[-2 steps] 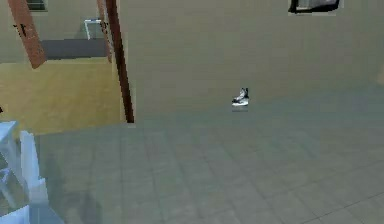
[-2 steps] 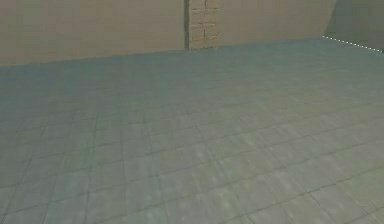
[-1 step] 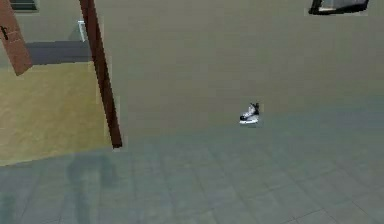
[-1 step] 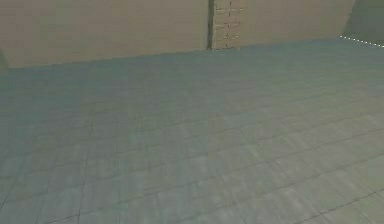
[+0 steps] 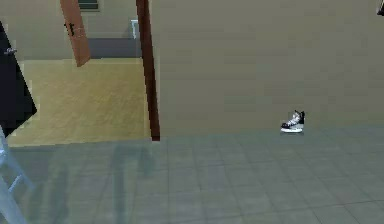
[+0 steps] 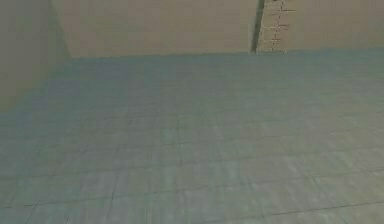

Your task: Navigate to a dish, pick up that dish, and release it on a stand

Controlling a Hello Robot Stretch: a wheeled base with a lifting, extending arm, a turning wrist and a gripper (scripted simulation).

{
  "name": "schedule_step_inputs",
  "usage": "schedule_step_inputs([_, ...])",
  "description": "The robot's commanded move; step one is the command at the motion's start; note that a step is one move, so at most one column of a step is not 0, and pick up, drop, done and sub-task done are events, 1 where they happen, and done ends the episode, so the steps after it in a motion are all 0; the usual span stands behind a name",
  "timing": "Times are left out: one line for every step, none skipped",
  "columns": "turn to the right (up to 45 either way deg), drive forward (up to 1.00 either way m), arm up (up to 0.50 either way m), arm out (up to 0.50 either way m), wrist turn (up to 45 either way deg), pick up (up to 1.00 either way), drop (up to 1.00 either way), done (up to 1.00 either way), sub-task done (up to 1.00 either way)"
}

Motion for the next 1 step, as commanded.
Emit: schedule_step_inputs([0.0, 0.4, 0.0, 0.0, 0.0, 0.0, 0.0, 0.0, 0.0])
